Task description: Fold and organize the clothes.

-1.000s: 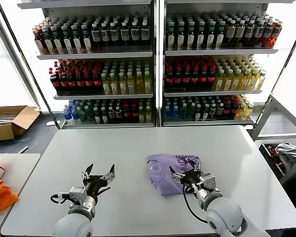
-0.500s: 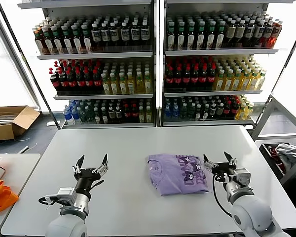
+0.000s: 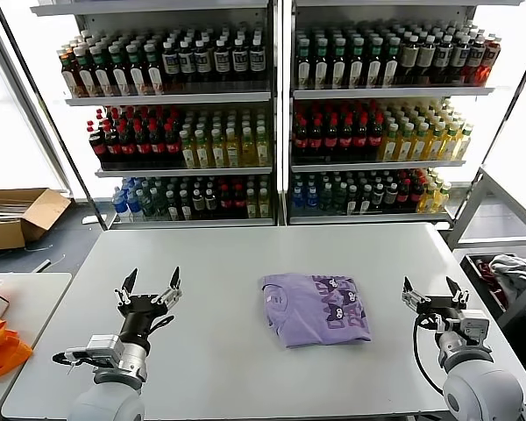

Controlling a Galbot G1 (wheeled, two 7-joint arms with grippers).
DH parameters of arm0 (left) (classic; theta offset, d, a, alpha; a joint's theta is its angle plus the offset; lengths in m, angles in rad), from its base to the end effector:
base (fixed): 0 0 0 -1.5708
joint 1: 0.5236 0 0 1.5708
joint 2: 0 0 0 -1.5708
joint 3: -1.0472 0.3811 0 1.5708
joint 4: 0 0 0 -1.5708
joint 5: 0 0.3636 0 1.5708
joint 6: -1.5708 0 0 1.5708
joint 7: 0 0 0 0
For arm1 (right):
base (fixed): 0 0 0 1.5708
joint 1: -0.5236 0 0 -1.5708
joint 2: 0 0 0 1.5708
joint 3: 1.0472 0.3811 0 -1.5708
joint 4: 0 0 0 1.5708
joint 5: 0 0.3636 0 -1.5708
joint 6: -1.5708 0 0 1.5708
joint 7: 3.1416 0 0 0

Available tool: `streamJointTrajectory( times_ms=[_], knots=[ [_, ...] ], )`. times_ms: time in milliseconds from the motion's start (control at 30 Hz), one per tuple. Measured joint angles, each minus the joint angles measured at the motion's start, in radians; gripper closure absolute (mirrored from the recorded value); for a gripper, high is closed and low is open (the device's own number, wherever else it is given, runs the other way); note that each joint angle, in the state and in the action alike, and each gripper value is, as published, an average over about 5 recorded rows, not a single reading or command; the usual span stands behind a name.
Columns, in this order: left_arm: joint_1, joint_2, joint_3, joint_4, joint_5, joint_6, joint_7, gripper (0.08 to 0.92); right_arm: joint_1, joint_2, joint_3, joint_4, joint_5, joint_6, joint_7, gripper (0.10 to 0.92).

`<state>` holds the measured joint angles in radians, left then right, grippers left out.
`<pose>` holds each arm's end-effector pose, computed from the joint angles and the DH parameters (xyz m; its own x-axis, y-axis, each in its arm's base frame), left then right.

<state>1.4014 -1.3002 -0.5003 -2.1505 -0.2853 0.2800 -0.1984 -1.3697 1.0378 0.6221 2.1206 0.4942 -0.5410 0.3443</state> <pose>0.2238 0.0418 -0.2717 -0.9963 -0.0198 0.0835 -0.0214 0.9996 -0.0183 0.2453 -0.1234 -0.2392 -0.9375 0.1819 0.2966 0.1381 0.9770 -0.1625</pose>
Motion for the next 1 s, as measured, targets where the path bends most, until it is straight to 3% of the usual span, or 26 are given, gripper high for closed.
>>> streamJointTrajectory(
  times_ms=[567, 1000],
  knots=[
    [0.017, -0.011, 0.051, -0.012, 0.045, 0.007, 0.019, 0.177, -0.070, 0.060, 0.069, 0.035, -0.042, 0.006, 0.007, 0.203],
    [-0.035, -0.007, 0.127, 0.031, 0.100, 0.002, 0.031, 0.177, -0.156, 0.107, 0.137, 0.081, -0.058, 0.012, 0.009, 0.203]
  ],
)
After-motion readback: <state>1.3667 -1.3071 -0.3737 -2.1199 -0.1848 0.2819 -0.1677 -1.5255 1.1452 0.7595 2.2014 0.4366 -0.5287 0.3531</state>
